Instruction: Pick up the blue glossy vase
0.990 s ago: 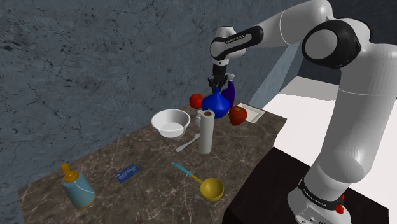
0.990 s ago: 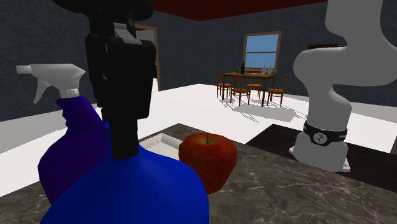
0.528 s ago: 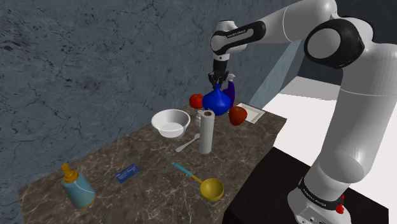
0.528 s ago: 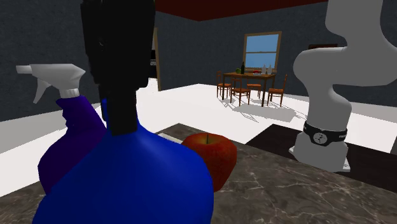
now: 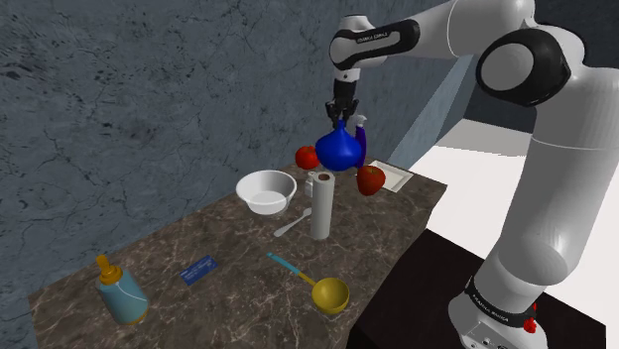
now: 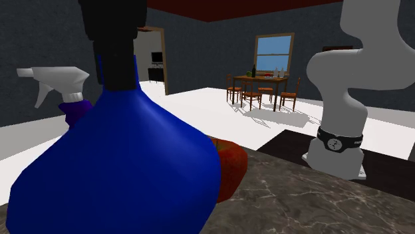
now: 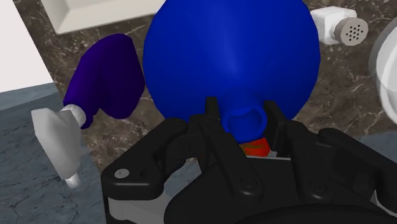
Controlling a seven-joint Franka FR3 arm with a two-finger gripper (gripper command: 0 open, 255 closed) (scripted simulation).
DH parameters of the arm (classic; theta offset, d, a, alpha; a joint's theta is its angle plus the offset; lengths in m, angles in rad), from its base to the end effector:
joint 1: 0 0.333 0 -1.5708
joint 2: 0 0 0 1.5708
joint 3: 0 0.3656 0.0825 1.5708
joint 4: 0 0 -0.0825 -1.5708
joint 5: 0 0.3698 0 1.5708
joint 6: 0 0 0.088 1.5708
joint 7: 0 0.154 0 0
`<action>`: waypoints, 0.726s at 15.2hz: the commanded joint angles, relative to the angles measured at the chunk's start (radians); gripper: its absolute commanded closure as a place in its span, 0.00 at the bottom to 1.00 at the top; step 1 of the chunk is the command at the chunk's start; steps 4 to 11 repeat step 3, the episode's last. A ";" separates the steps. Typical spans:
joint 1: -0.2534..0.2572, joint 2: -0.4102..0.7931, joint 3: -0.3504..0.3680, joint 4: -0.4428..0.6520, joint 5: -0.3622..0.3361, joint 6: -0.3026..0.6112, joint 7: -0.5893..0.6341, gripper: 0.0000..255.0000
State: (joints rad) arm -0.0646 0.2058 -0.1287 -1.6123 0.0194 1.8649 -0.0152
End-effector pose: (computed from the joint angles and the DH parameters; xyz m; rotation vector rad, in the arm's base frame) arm 0.6190 -0.1122 0.5147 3.1156 -0.2811 0.0743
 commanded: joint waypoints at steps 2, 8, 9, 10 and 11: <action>0.000 -0.001 0.000 0.031 0.000 -0.031 0.001 1.00; 0.000 0.000 0.000 0.031 0.000 -0.031 0.001 1.00; 0.000 0.000 0.000 0.031 0.000 -0.031 0.001 1.00; 0.000 0.000 0.000 0.031 0.000 -0.031 0.001 1.00; 0.000 0.000 0.000 0.031 0.000 -0.031 0.001 1.00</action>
